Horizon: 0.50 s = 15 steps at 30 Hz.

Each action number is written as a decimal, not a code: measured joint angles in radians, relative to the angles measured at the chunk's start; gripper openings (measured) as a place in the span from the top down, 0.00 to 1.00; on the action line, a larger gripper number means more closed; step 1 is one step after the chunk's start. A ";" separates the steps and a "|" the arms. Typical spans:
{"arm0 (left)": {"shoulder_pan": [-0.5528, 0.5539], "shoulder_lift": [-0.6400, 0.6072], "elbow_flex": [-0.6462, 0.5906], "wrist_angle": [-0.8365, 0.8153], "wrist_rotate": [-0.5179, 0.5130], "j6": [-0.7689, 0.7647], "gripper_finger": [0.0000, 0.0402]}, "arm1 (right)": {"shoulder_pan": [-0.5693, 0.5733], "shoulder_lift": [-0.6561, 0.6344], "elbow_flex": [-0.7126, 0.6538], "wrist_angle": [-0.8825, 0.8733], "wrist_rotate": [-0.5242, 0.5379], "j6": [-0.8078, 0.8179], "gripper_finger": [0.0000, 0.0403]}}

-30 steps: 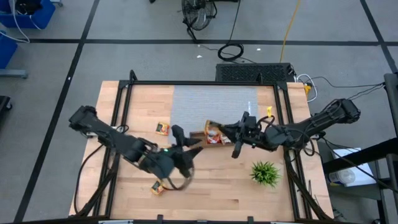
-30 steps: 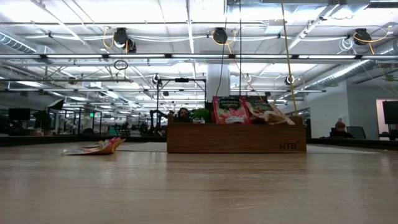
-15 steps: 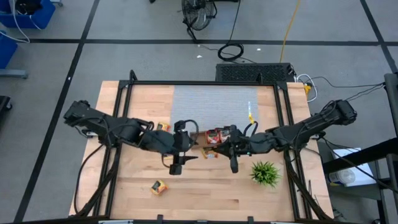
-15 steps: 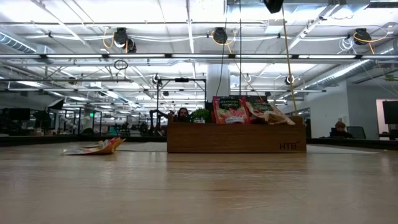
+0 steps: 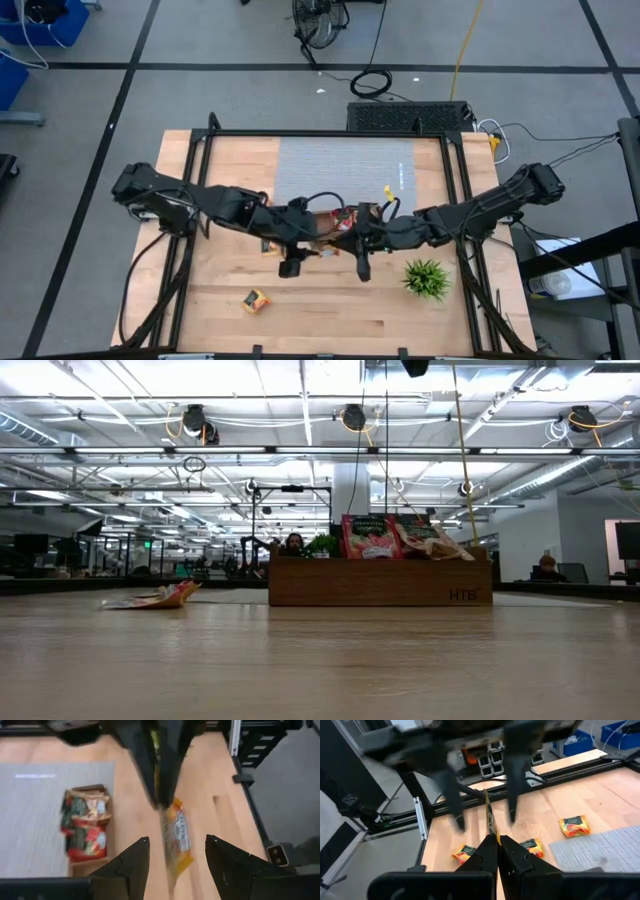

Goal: Pick & Place Tea
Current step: Put the yellow tea bag into the left section of the wooden organizer

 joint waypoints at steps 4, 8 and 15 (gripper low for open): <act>0.005 0.008 -0.005 0.008 0.048 -0.014 0.55 | 0.001 -0.003 0.000 0.003 -0.002 0.001 1.00; 0.013 0.005 -0.002 0.010 0.057 -0.056 0.67 | 0.001 -0.001 0.000 -0.004 -0.002 0.001 1.00; 0.013 0.003 -0.003 0.004 0.075 -0.078 0.96 | 0.001 -0.002 0.000 -0.018 -0.012 0.000 1.00</act>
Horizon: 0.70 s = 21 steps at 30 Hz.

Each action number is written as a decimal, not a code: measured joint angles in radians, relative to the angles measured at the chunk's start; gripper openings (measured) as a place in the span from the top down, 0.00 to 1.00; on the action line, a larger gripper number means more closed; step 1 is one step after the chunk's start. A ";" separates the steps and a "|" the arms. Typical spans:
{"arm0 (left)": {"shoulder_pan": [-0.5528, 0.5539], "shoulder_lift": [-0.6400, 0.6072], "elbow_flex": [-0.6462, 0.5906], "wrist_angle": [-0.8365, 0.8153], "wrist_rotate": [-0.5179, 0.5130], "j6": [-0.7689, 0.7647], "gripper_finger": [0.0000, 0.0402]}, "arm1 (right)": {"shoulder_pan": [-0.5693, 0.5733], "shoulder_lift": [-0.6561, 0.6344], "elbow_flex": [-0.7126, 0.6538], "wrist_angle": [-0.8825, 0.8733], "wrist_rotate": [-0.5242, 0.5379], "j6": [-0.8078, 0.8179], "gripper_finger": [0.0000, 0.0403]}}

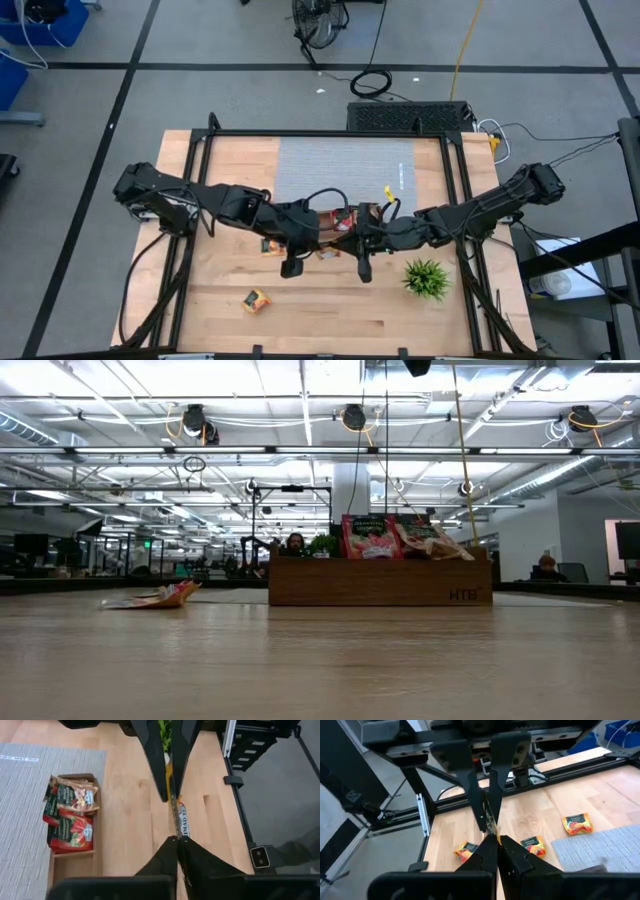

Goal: Pick & Place Tea
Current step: Put the yellow tea bag into the left section of the wooden organizer

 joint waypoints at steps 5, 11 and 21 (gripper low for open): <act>0.000 0.001 0.000 0.000 -0.019 0.001 0.98 | 0.000 0.000 0.000 -0.014 -0.039 -0.001 1.00; 0.006 0.001 0.000 -0.012 -0.026 0.040 0.99 | 0.004 -0.040 -0.002 -0.107 -0.066 -0.037 0.89; 0.076 0.000 -0.023 -0.046 0.027 0.135 1.00 | 0.028 -0.226 -0.002 -0.356 -0.012 -0.032 0.52</act>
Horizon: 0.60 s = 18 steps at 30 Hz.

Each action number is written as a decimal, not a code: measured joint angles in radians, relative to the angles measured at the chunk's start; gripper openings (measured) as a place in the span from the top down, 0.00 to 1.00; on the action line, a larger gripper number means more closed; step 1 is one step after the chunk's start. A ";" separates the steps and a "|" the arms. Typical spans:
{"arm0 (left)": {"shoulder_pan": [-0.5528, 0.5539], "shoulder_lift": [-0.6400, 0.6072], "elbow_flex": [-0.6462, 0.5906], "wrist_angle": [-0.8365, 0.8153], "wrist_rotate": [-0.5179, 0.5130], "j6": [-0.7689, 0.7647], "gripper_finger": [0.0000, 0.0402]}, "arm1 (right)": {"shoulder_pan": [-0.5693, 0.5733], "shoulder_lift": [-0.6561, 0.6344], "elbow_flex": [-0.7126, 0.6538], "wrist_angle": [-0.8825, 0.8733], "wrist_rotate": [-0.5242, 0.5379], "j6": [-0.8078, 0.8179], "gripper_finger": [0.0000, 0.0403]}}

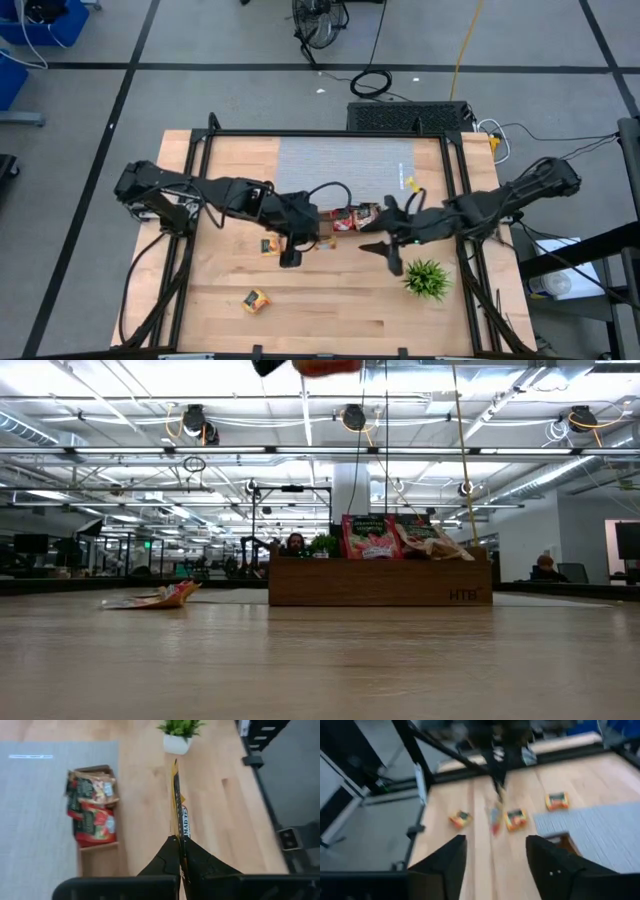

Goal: Pick & Place Tea
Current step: Put the yellow tea bag into the left section of the wooden organizer

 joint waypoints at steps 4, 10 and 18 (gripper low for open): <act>0.061 0.000 -0.046 0.016 0.011 0.059 1.00 | 0.000 -0.057 0.000 -0.004 -0.001 -0.010 0.49; 0.160 0.000 -0.187 0.118 0.044 0.142 1.00 | 0.000 -0.126 0.000 -0.015 -0.002 -0.024 0.51; 0.252 0.001 -0.383 0.305 0.068 0.152 1.00 | 0.000 -0.155 0.000 -0.049 -0.002 -0.024 0.51</act>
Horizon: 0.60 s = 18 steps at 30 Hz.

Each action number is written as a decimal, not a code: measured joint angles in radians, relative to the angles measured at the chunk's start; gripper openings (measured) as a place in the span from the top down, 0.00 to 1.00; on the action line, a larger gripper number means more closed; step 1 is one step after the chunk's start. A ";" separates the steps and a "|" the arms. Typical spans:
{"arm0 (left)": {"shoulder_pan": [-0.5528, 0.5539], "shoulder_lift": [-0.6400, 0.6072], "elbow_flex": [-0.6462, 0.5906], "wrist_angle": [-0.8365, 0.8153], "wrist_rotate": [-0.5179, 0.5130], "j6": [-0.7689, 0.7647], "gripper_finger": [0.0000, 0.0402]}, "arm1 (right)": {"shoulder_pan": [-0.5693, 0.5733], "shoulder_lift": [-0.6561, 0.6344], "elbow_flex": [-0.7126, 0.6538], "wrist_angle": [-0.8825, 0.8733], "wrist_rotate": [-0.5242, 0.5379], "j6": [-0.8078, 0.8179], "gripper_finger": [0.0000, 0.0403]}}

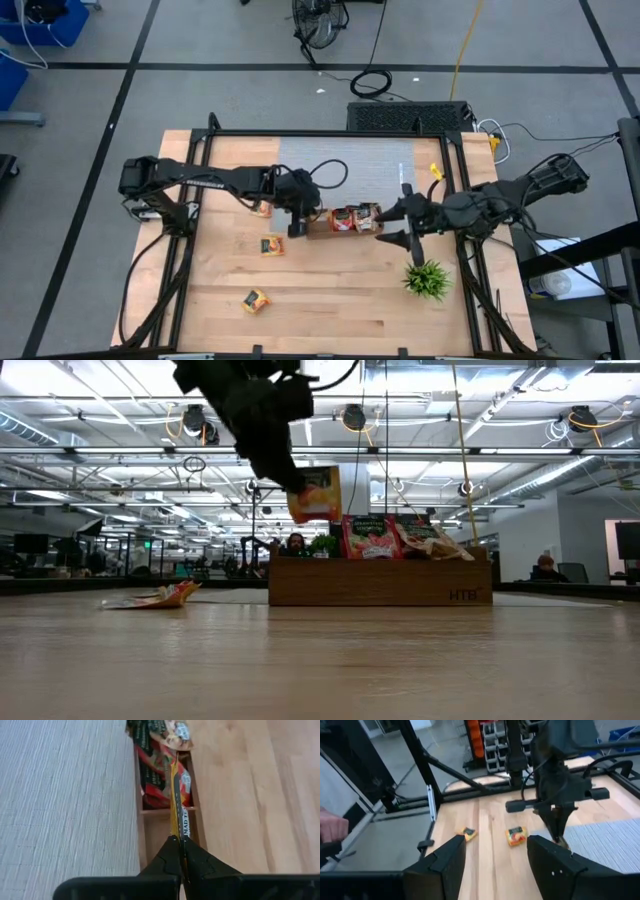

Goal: Pick & Place Tea
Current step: Put the yellow tea bag into the left section of the wooden organizer

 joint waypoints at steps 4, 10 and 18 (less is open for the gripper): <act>0.018 0.000 -0.072 0.056 0.011 -0.018 1.00 | 0.000 0.001 0.000 -0.030 0.001 0.002 0.51; 0.031 0.000 -0.133 0.112 0.011 -0.037 1.00 | 0.000 0.001 -0.008 -0.029 0.001 0.003 0.52; 0.031 0.020 -0.171 0.190 -0.025 -0.023 1.00 | 0.000 0.001 -0.008 -0.029 0.003 0.003 0.53</act>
